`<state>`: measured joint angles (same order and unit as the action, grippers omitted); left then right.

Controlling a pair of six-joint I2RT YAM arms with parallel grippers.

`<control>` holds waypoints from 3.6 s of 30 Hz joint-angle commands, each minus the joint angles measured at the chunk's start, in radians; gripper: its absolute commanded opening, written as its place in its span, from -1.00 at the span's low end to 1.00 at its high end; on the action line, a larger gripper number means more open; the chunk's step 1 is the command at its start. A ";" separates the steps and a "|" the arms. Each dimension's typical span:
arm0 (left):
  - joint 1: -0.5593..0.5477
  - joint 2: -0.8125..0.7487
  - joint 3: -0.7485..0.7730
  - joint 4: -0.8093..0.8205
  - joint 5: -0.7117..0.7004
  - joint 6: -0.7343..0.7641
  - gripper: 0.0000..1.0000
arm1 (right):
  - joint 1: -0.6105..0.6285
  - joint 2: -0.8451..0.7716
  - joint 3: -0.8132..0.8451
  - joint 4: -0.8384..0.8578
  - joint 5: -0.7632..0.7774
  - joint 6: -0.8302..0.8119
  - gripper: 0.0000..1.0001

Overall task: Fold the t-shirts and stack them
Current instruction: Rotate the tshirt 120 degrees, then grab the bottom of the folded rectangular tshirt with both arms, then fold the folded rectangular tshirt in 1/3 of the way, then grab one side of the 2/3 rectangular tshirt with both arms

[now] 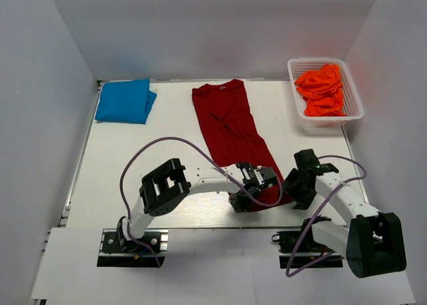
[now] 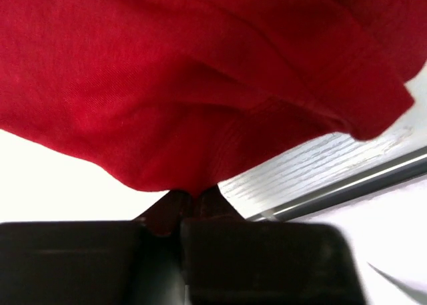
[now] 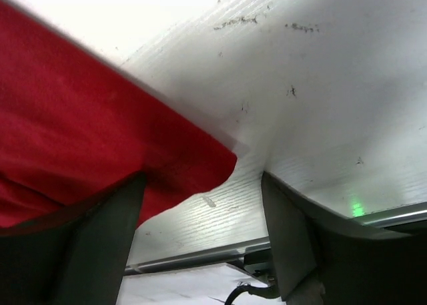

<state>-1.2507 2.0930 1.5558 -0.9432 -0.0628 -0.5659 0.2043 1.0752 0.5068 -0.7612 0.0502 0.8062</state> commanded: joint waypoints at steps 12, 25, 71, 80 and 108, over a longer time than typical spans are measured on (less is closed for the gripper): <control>0.002 -0.106 -0.169 -0.035 0.087 -0.037 -1.00 | 0.047 -0.150 -0.162 0.131 -0.354 -0.061 -1.00; 0.016 -0.223 -0.261 -0.131 0.141 -0.100 -1.00 | 0.216 -0.176 -0.123 0.081 -0.437 -0.041 -1.00; 0.672 0.027 0.325 0.035 -0.011 0.040 -1.00 | 0.144 0.877 1.084 0.232 -0.086 -0.234 -1.00; 0.735 0.087 0.388 0.064 -0.065 0.060 0.25 | 0.136 0.944 1.105 0.493 -0.076 -0.281 0.11; 0.669 -0.245 -0.392 0.477 0.304 -0.008 0.33 | 0.133 0.580 0.389 0.514 -0.087 -0.220 0.17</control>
<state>-0.5739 1.8198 1.1408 -0.5079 0.2367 -0.5644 0.3420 1.6394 0.9108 -0.2699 -0.0467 0.5724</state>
